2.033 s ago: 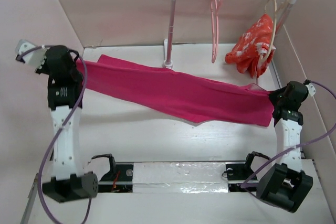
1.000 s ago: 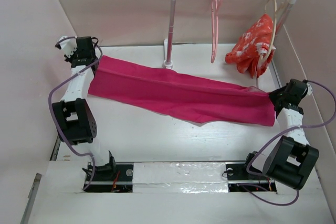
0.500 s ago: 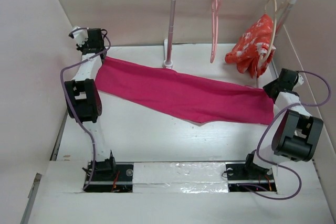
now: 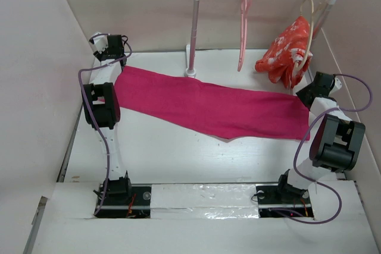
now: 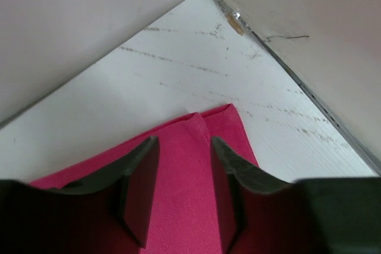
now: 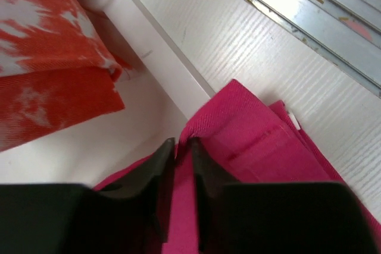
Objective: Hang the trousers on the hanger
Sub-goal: Fold the trousers at the center of the board.
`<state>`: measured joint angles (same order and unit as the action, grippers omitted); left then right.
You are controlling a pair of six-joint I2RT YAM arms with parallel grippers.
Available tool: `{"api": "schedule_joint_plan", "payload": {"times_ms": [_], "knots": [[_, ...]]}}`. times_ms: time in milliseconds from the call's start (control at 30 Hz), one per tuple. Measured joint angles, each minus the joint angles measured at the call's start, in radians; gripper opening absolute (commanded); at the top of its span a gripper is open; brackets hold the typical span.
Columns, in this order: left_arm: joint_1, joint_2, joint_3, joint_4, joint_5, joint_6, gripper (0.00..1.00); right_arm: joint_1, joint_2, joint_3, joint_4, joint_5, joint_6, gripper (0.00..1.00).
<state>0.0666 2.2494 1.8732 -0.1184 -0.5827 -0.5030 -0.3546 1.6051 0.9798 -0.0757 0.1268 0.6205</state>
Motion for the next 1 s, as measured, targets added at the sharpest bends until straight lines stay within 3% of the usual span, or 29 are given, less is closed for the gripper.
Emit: {"api": "schedule_joint_plan", "payload": {"times_ms": [33, 100, 133, 233, 333, 400, 467, 500, 533, 633, 700, 800, 933, 1000], "knots": [[0.000, 0.000, 0.004, 0.005, 0.006, 0.009, 0.48, 0.000, -0.007, -0.001, 0.005, 0.000, 0.000, 0.48], [0.000, -0.001, 0.010, 0.016, 0.024, 0.022, 0.65, 0.001, -0.029, -0.002, 0.011, -0.007, -0.002, 0.59], [0.000, -0.003, 0.010, 0.017, 0.030, 0.028, 0.68, 0.002, -0.042, -0.002, 0.014, -0.012, -0.002, 0.69], [0.000, -0.027, -0.013, 0.018, 0.045, 0.032, 0.69, 0.002, -0.105, -0.023, 0.031, -0.033, -0.006, 0.76], [0.000, -0.122, -0.137, 0.025, 0.068, 0.023, 0.67, 0.003, -0.213, -0.073, 0.036, -0.053, -0.009, 0.77], [-0.001, -0.217, -0.253, 0.026, 0.089, 0.006, 0.66, 0.006, -0.302, -0.124, 0.043, -0.064, -0.013, 0.76], [0.001, -0.298, -0.348, 0.020, 0.110, -0.015, 0.66, 0.015, -0.403, -0.194, 0.054, -0.079, -0.019, 0.58], [0.006, -0.363, -0.417, 0.014, 0.136, -0.033, 0.66, 0.021, -0.450, -0.231, 0.064, -0.092, -0.019, 0.38], [0.013, -0.413, -0.470, 0.018, 0.159, -0.050, 0.66, 0.032, -0.503, -0.279, 0.071, -0.108, -0.021, 0.00], [0.043, -0.532, -0.599, 0.014, 0.210, -0.085, 0.69, 0.077, -0.653, -0.436, 0.085, -0.159, -0.018, 0.00], [0.060, -0.575, -0.658, 0.007, 0.227, -0.096, 0.82, 0.105, -0.735, -0.524, 0.076, -0.199, -0.019, 0.00], [0.068, -0.576, -0.690, -0.026, 0.259, -0.109, 0.84, 0.125, -0.854, -0.620, 0.037, -0.252, -0.021, 0.04], [0.064, -0.535, -0.705, -0.055, 0.321, -0.130, 0.80, 0.125, -0.971, -0.694, -0.003, -0.280, -0.020, 0.32], [0.062, -0.517, -0.728, -0.055, 0.340, -0.146, 0.74, 0.125, -1.004, -0.705, -0.035, -0.286, -0.024, 0.39]]}}
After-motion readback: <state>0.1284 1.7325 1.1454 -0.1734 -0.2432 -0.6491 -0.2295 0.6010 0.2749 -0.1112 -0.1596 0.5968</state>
